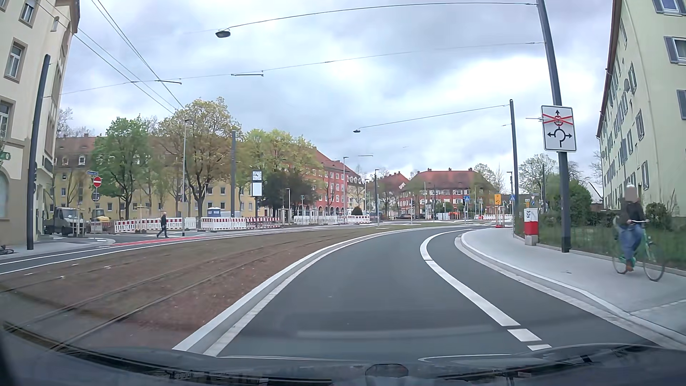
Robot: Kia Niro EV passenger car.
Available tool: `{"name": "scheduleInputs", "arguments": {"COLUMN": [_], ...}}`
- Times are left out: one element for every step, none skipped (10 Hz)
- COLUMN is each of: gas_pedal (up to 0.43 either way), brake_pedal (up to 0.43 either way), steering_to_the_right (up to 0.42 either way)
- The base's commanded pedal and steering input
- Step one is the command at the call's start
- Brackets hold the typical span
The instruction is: Follow the waypoints while adhering to traffic rules and regulations
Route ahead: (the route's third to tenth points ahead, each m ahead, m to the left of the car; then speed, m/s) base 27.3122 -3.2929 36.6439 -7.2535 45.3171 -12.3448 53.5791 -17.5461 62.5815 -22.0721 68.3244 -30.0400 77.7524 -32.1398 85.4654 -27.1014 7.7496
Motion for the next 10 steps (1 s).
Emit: {"name": "scheduleInputs", "arguments": {"gas_pedal": [0.110,0.110,0.110,0.110,0.110,0.098,0.098,0.098,0.098,0.098], "brake_pedal": [0.000,0.000,0.000,0.000,0.000,0.000,0.000,0.000,0.000,0.000], "steering_to_the_right": [0.016,0.016,0.016,0.018,0.018,0.018,0.021,0.026,0.029,0.031]}}
